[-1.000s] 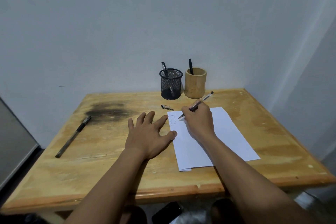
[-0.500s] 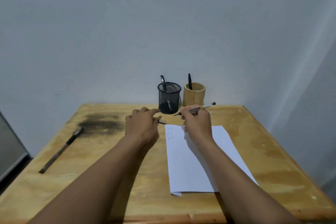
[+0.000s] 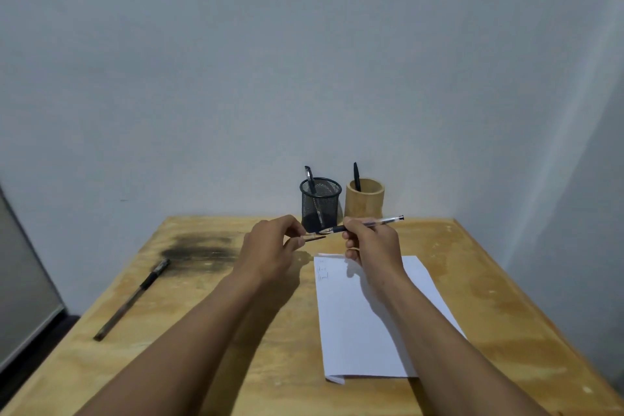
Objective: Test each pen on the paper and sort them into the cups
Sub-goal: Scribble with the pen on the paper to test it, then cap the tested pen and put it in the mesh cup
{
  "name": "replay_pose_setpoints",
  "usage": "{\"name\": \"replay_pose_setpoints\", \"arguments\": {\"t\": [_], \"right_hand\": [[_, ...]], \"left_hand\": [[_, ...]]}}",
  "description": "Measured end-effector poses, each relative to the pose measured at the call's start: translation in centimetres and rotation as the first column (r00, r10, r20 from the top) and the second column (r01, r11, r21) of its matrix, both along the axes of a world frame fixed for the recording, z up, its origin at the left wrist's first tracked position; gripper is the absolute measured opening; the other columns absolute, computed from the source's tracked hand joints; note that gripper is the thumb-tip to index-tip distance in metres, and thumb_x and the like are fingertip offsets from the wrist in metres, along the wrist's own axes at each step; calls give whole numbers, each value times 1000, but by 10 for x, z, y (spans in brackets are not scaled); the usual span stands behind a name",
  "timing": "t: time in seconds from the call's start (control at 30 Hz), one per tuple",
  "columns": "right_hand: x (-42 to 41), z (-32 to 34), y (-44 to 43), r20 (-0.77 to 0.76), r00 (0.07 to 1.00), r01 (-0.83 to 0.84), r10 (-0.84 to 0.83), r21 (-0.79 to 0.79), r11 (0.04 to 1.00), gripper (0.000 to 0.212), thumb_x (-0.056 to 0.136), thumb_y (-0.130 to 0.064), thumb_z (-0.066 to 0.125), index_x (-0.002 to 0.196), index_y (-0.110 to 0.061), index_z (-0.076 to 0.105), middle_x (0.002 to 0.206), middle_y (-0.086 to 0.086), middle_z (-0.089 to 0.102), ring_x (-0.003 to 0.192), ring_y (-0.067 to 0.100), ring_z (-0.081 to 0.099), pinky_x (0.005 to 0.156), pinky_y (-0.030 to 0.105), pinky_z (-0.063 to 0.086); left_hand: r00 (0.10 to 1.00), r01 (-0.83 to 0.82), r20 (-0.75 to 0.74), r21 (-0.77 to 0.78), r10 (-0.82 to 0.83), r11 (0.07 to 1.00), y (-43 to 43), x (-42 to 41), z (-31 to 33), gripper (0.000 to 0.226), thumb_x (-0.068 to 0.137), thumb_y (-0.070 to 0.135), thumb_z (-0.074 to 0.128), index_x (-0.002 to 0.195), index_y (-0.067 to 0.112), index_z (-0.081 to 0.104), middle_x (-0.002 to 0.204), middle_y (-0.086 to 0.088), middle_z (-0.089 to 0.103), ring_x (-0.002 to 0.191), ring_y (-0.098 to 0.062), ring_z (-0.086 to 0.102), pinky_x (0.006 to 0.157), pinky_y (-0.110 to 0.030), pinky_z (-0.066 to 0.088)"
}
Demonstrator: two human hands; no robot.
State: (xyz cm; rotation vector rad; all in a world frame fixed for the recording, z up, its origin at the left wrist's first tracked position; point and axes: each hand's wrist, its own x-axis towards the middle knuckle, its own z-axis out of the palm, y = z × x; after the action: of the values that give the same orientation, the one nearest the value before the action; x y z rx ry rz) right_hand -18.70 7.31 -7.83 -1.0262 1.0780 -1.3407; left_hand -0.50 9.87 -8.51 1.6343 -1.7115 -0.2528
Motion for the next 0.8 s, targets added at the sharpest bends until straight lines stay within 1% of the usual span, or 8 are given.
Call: {"name": "replay_pose_setpoints", "arguments": {"t": [0.1, 0.2, 0.27, 0.37, 0.47, 0.53, 0.7, 0.8], "right_hand": [[-3, 6, 6, 11, 1000, -20, 20, -17, 1000, 10, 91, -9, 68, 84, -2, 70, 63, 6, 61, 53, 11, 51, 47, 23, 44], [-6, 11, 11, 12, 999, -50, 51, -35, 998, 9, 92, -8, 68, 86, -1, 70, 65, 7, 61, 52, 10, 50, 48, 23, 43], [-9, 14, 15, 13, 997, -76, 77, -42, 996, 8, 92, -9, 69, 87, -2, 70, 65, 6, 62, 51, 9, 50, 49, 23, 42], [-14, 18, 18, 55, 993, -107, 109, -43, 993, 8, 91, -13, 72, 89, -6, 70, 66, 2, 62, 49, 7, 48, 47, 21, 40], [-16, 21, 21, 109, 987, -112, 115, -33, 993, 9, 91, -14, 73, 92, -6, 70, 66, 1, 61, 49, 5, 47, 48, 21, 39], [-14, 23, 23, 172, 979, -102, 107, -38, 994, 8, 91, -10, 72, 94, -3, 69, 65, 2, 59, 48, 5, 46, 47, 21, 38], [-6, 27, 24, 278, 956, -87, 94, -36, 996, 6, 92, -6, 69, 94, 0, 68, 63, 5, 56, 47, 6, 45, 45, 21, 37], [-8, 28, 24, 233, 964, -124, 128, -29, 992, 7, 93, -9, 69, 95, -2, 67, 66, 4, 58, 49, 5, 46, 47, 20, 38]], "left_hand": [[999, 37, 5, -65, -37, 997, 6, -3, 9, 17, 88, 19, 72, 84, 34, 65, 81, 19, 69, 85, -6, 65, 78, -29, 50], [996, 78, -37, -106, -83, 991, 13, -11, 17, 9, 88, 14, 72, 89, 23, 71, 84, 15, 70, 83, -1, 64, 71, -5, 39], [990, 95, -97, -114, -106, 989, 16, -17, 21, 8, 89, 14, 72, 91, 22, 72, 84, 16, 71, 83, 3, 64, 70, -3, 38], [947, 123, -288, -74, -140, 990, 17, -23, 26, 10, 91, 14, 70, 92, 23, 75, 84, 13, 75, 80, 3, 66, 73, -13, 47], [858, 146, -488, -66, -160, 987, 19, -30, 29, 17, 93, 10, 67, 89, 24, 75, 81, 4, 76, 77, -10, 67, 77, -31, 56], [805, 130, -571, -91, -159, 987, 20, -36, 30, 19, 94, 6, 65, 88, 20, 75, 81, -3, 76, 78, -15, 68, 78, -35, 59], [768, 65, -627, -128, -132, 990, 19, -40, 32, 18, 92, 4, 66, 86, 18, 77, 78, -6, 77, 77, -19, 71, 88, -44, 59], [822, 59, -559, -109, -110, 992, 19, -34, 31, 17, 91, 11, 67, 86, 23, 77, 78, -1, 77, 78, -20, 73, 86, -47, 60]]}}
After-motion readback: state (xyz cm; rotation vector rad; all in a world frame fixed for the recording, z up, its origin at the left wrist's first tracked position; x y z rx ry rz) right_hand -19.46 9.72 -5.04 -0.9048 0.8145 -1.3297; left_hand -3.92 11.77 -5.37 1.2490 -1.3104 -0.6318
